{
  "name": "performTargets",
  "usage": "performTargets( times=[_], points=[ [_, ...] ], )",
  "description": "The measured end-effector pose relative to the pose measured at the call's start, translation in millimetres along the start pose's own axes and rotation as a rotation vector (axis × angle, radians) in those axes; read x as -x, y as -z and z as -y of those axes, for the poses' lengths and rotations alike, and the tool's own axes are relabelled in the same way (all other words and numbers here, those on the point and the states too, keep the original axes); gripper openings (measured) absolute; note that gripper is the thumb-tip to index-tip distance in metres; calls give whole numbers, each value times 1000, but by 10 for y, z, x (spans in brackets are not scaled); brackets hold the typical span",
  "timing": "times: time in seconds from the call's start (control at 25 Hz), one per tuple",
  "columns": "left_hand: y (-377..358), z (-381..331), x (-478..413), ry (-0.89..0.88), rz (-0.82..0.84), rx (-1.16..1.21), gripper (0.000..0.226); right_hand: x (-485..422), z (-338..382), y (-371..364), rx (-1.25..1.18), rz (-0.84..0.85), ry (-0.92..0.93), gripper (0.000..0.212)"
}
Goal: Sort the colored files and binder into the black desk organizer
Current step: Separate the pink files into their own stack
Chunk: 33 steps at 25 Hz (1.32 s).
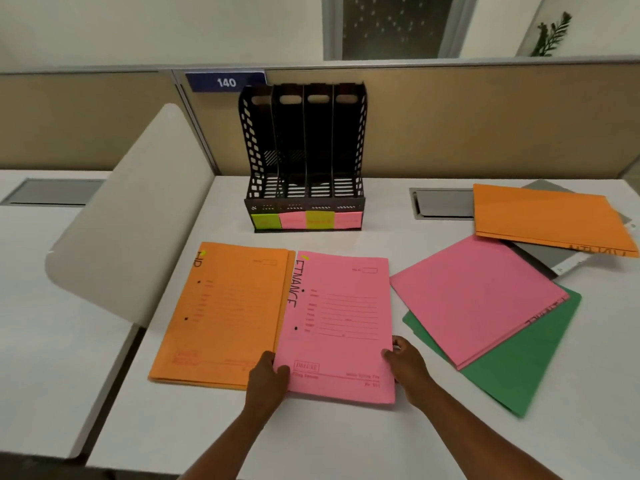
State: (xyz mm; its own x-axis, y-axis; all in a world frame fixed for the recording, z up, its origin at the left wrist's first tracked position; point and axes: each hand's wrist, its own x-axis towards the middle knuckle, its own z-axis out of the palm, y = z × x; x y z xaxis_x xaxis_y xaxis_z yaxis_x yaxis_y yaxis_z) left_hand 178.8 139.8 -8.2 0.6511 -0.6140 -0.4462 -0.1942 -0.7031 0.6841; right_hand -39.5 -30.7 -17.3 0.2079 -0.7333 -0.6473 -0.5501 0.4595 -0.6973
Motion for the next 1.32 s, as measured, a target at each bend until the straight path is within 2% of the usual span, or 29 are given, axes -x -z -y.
performTargets(
  times=[0.12,0.24,0.32,0.4,0.56,0.8,0.96,1.12,1.2,1.32],
  points=[
    [-6,31,5,-109,-42,-298,38,-40,-21,-59,157,-101,17,21],
    [-102,5,14,-343,-69,-607,67,-47,-15,-84,278,-160,56,20],
    [-230,-41,-30,-440,20,-730,84,-34,-10,-95,353,-184,78,24],
    [-380,-75,-91,-498,131,-794,92,-5,-15,-87,447,-203,94,31],
    [-584,-25,-152,-516,210,-899,92,70,-28,11,580,-264,128,36],
    [-596,-78,-151,-474,227,-936,96,195,-73,462,617,-431,306,24],
    [-751,-465,-85,-411,236,-957,94,156,-216,889,460,-487,226,24],
    [-1211,-930,66,-521,269,-920,86,146,-424,1260,375,-502,252,27],
    [-1528,-1159,147,-587,297,-867,85,179,-557,1430,482,-479,270,38],
    [-2013,-1495,260,-675,308,-833,85,265,-767,1696,739,-355,221,57]
  ],
)
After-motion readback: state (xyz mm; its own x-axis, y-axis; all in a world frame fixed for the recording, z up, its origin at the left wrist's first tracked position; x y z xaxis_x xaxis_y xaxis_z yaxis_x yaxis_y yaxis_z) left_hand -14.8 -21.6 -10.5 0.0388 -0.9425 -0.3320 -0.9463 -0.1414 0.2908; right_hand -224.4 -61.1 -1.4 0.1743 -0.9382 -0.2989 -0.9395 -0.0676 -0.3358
